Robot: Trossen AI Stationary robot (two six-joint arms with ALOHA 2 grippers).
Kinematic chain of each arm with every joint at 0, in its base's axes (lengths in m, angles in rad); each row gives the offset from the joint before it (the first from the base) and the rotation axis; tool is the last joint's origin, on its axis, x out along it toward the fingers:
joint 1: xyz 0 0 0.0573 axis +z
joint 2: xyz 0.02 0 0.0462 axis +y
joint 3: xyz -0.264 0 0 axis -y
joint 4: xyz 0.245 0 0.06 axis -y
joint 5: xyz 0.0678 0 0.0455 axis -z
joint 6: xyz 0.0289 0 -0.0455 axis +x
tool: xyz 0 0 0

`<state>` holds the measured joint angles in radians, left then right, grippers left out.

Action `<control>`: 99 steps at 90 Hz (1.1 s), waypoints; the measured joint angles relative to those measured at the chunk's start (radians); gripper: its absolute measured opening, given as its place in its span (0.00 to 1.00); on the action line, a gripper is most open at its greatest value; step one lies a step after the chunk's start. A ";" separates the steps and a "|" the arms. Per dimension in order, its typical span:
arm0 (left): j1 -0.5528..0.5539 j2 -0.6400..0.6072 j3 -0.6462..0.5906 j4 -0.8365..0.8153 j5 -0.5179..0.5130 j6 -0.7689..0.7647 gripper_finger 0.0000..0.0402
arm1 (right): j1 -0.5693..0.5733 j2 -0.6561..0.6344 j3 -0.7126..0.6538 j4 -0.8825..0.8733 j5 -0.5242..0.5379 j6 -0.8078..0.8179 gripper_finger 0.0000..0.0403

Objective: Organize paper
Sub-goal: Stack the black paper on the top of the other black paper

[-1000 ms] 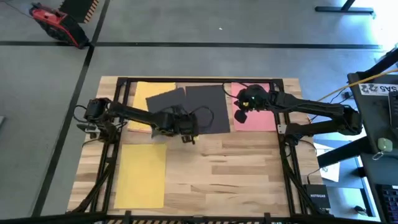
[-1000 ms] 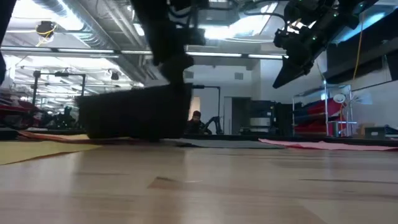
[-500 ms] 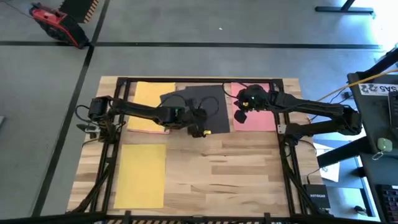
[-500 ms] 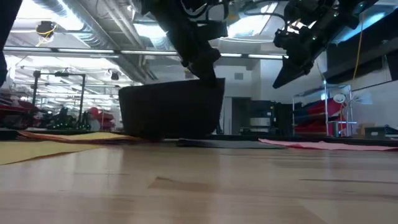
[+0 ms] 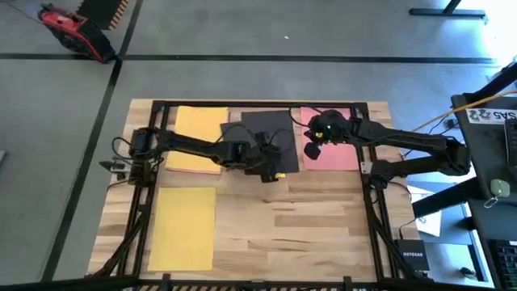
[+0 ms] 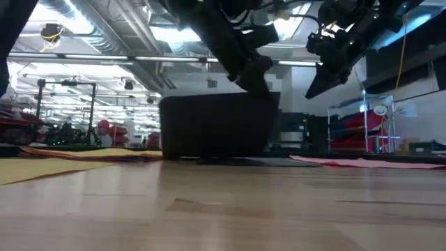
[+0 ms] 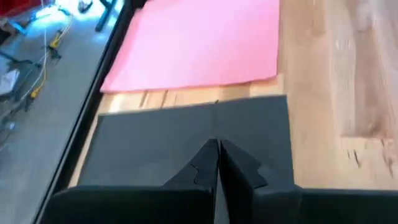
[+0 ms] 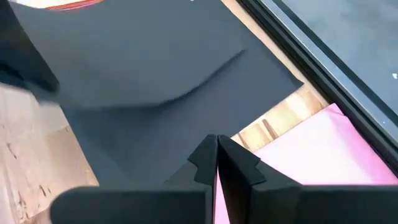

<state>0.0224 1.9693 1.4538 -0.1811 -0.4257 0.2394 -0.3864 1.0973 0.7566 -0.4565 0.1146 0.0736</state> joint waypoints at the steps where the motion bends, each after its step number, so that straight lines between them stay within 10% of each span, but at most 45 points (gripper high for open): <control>1: 0.000 0.007 0.006 0.002 0.001 0.005 0.00 | 0.000 0.000 0.000 0.001 0.000 0.001 0.00; 99: 0.054 0.129 0.117 0.066 0.172 0.203 0.00 | 0.000 0.000 0.000 0.000 0.000 0.026 0.00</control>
<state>0.0761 2.0988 1.5707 -0.1148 -0.2535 0.4427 -0.3866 1.0973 0.7563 -0.4569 0.1150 0.0994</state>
